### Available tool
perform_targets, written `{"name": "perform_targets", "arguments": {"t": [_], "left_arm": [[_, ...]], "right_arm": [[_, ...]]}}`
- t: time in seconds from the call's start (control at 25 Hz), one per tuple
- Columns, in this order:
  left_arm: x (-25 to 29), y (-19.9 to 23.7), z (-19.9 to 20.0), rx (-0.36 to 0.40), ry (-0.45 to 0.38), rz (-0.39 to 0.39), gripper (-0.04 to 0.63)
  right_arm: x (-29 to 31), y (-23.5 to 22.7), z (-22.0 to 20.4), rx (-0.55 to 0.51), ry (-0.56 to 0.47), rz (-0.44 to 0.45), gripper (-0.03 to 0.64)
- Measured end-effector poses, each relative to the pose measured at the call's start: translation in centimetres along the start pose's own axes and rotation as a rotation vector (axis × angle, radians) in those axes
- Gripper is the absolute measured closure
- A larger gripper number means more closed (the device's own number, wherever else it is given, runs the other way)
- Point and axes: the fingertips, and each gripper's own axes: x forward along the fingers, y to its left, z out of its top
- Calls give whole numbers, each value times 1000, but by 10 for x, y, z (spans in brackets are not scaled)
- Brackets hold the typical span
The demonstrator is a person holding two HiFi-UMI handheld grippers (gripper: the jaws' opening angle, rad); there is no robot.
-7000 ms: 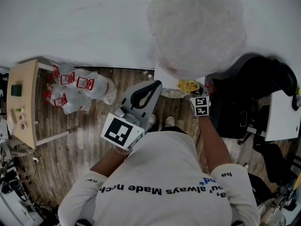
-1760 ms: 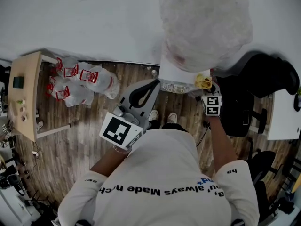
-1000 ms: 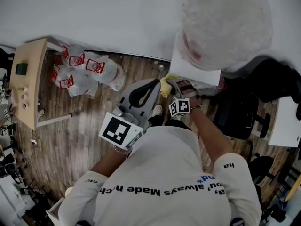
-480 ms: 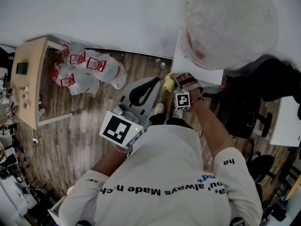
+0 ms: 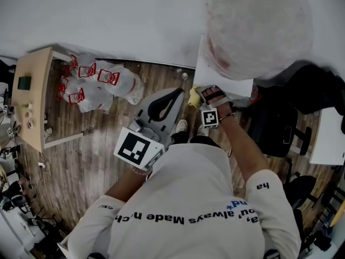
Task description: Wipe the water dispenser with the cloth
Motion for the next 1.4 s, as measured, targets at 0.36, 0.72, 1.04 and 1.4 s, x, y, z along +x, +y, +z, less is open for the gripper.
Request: {"name": "perform_targets", "arguments": {"t": [0.36, 0.72, 1.04, 1.4], "left_arm": [[9, -11, -2, 2, 10, -27, 575], [19, -28, -4, 11, 17, -63, 575], [28, -41, -5, 16, 18, -79, 575], [31, -50, -4, 17, 17, -85, 575]], "right_arm": [[-22, 23, -37, 9, 47, 35, 557], [-40, 35, -66, -23, 72, 32, 557], [-53, 46, -90, -31, 88, 36, 557], [-69, 57, -114, -61, 122, 55, 557]]}}
